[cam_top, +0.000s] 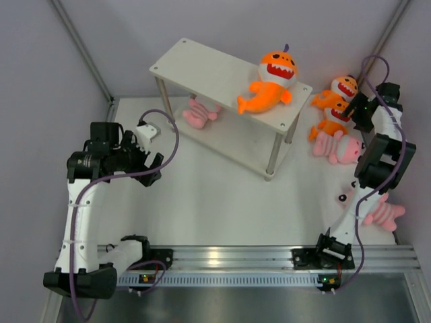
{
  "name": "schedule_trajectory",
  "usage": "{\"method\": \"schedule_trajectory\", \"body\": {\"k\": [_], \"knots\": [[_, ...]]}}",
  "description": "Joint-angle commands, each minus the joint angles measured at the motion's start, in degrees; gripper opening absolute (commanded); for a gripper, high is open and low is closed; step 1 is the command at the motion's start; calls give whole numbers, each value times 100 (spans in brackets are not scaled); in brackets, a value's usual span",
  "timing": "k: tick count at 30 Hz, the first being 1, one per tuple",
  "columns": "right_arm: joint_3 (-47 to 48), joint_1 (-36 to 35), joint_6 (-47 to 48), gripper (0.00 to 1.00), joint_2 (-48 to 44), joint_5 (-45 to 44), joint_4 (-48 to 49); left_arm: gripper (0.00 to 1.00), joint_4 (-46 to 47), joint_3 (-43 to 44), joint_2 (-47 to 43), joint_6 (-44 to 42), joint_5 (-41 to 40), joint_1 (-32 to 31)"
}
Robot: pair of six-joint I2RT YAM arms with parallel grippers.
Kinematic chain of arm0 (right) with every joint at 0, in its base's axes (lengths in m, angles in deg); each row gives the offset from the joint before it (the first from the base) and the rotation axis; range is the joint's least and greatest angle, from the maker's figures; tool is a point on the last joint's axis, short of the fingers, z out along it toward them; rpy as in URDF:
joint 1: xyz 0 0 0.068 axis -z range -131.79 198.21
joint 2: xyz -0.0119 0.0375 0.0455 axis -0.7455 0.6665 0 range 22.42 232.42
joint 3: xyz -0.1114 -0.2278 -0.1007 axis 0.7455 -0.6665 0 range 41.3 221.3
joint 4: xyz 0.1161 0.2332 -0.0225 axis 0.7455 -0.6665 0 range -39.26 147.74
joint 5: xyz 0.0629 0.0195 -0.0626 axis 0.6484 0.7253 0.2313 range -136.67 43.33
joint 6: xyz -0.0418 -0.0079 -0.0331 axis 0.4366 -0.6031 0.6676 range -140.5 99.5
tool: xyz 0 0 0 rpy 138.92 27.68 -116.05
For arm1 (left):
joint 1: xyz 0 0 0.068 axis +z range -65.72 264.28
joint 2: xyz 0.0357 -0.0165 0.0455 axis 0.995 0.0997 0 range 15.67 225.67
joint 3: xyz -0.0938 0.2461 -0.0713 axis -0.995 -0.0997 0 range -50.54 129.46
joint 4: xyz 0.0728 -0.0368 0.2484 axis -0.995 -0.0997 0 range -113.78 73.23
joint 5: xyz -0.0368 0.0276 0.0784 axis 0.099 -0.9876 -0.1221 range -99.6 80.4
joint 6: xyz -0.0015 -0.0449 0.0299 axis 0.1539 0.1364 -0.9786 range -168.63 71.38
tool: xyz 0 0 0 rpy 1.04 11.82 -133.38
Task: Place and organize the stuffed toys onto the shelf
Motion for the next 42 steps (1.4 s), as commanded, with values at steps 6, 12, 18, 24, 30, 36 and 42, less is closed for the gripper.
{"method": "schedule_trajectory", "body": {"k": [6,12,18,24,30,36,42], "knots": [[-59,-336,135,74,219,-163,1304,99,-23,133,48,-43,-254,-18],[-60,-406,214,56,500,-418,1676,99,-23,168,110,-52,-334,-18],[-112,-397,328,0,274,-751,1631,99,-23,212,145,-43,-316,-18],[-507,-397,40,0,-1042,-778,1912,99,-23,220,127,-43,-272,-18],[-965,-406,-515,0,-3063,-1198,1983,99,-14,159,31,-70,-281,-18],[-325,-493,-648,0,-4464,-1314,1544,99,-23,203,-110,-96,-202,-18],[880,-1991,-656,0,-4773,-1567,1165,99,-14,229,-250,-87,-70,-18]]}}
